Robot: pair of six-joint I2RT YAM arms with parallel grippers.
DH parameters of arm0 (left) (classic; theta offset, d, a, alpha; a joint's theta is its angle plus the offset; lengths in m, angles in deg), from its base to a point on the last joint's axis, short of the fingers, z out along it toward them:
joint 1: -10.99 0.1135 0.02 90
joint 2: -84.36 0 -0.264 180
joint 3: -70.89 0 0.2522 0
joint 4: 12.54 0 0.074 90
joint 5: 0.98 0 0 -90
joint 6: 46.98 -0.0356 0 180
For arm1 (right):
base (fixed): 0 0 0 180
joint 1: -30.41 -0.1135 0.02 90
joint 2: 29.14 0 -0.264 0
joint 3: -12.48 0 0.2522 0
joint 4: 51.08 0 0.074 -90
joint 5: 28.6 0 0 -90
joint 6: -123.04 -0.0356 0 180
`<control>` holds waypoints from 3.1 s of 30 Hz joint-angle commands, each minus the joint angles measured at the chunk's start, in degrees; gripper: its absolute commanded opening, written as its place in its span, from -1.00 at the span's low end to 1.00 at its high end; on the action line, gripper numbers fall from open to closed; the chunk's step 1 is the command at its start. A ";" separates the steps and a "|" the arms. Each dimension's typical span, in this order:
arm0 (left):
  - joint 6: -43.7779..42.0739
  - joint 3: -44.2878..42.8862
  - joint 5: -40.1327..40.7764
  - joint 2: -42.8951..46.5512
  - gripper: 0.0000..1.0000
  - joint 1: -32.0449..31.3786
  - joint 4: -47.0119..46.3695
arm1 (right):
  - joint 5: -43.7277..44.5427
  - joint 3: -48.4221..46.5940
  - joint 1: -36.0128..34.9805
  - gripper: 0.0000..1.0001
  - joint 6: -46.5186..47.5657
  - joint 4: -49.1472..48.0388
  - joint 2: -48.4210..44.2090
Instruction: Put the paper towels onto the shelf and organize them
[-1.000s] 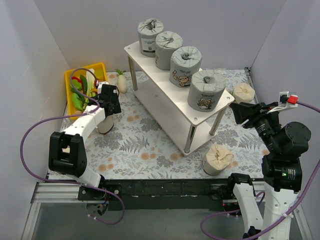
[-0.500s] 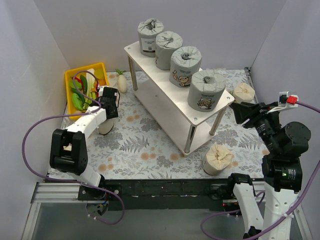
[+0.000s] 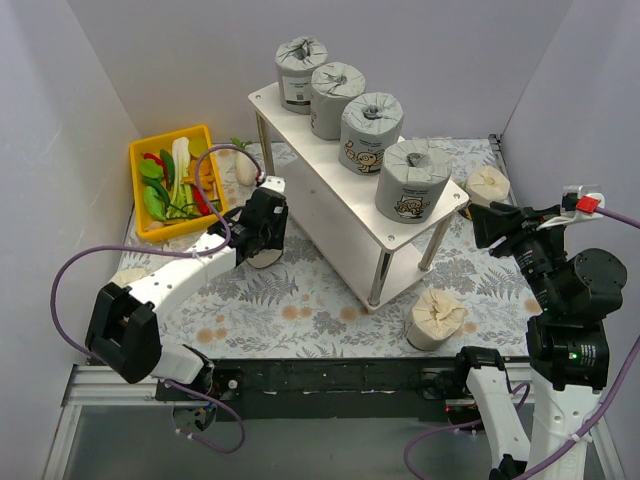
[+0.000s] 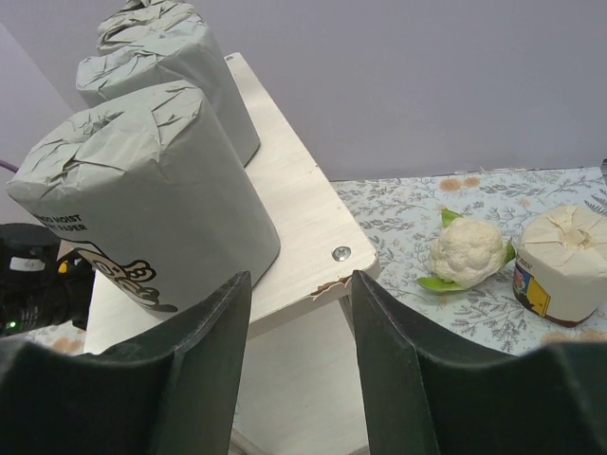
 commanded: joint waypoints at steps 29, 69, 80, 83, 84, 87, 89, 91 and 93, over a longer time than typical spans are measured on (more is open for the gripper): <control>-51.64 19.53 -33.38 15.43 -0.32 -5.14 -42.63 | 6.87 0.08 -0.31 0.11 5.20 -2.42 -2.38; 14.33 14.26 -2.96 23.34 0.57 -3.66 -16.90 | 7.58 2.28 -0.39 0.14 6.88 -3.83 -3.87; 29.04 29.71 -40.75 28.78 0.72 19.82 -30.06 | 7.31 1.23 -1.53 0.15 6.52 -2.07 -4.49; 32.29 32.88 -43.56 28.96 0.78 19.99 -37.69 | 7.75 1.23 -1.71 0.15 6.70 -1.98 -4.66; 32.82 34.37 -43.57 28.87 0.79 20.08 -39.01 | 7.92 1.23 -1.80 0.15 6.87 -1.98 -4.66; 34.41 36.13 -41.65 28.26 0.81 19.99 -41.48 | 8.01 1.23 -1.80 0.15 6.70 -2.07 -4.75; 35.63 36.67 -40.77 27.82 0.82 20.08 -42.28 | 7.84 1.23 -1.80 0.15 6.70 -2.07 -4.49; 36.16 37.72 -38.57 28.43 0.82 19.99 -42.10 | 7.75 1.23 -1.80 0.15 6.52 -2.25 -4.49; 36.87 38.60 -36.56 29.65 0.84 19.99 -42.02 | 7.57 1.23 -1.80 0.15 6.35 -2.42 -4.31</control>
